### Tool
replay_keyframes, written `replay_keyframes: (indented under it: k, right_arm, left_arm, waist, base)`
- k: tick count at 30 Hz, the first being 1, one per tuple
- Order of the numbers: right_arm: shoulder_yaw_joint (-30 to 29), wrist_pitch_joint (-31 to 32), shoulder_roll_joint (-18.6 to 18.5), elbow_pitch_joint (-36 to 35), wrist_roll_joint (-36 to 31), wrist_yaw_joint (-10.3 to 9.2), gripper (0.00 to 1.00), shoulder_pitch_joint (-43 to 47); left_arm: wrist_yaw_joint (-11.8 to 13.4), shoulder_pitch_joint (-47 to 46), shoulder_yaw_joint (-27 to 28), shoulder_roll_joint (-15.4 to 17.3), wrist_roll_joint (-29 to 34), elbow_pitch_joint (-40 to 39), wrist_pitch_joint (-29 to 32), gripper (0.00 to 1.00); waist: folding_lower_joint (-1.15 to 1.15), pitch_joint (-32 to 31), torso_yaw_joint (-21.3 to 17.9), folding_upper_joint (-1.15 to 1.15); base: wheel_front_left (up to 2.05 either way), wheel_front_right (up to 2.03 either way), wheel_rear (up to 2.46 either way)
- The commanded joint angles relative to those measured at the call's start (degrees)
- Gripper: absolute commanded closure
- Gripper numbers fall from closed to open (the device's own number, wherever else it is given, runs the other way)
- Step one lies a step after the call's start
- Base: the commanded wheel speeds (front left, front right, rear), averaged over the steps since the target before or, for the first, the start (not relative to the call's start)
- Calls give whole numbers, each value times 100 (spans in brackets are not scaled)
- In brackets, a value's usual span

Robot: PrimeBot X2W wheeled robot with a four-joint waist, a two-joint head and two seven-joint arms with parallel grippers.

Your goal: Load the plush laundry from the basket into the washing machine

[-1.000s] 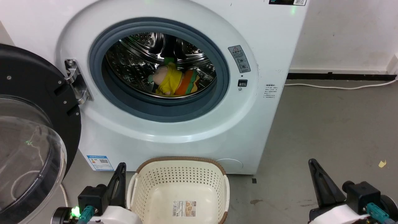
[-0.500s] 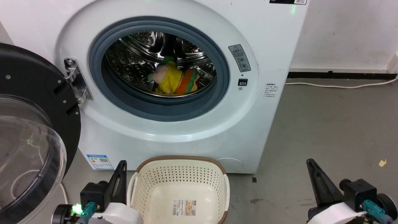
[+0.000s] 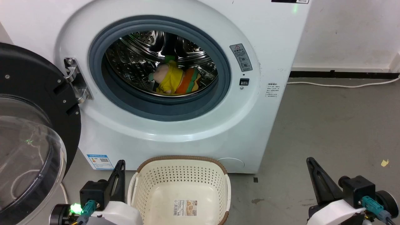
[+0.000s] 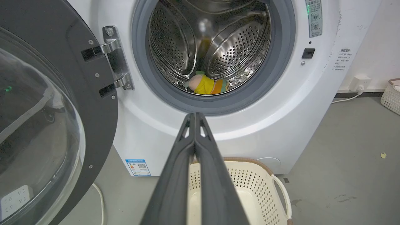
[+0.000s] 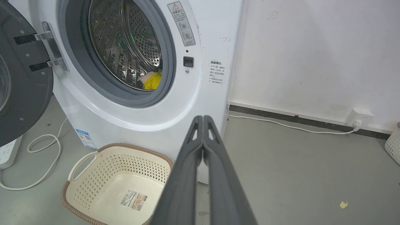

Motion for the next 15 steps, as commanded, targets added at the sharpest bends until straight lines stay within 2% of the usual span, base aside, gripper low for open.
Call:
replay_keyframes:
  k: [1,15]
  right_arm:
    - [6,37,-1,21,-20,3,100,-81]
    - [18,201,-1,46,-83,3,100,-155]
  left_arm:
    - [-17,-78,19,-37,53,-42,32,100]
    - [-34,-106,110,-113,212,-102,196,100]
  waist:
    - [0,2,0,0]
    - [0,29,2,0]
  base:
    - [0,0,0]
    - [0,0,0]
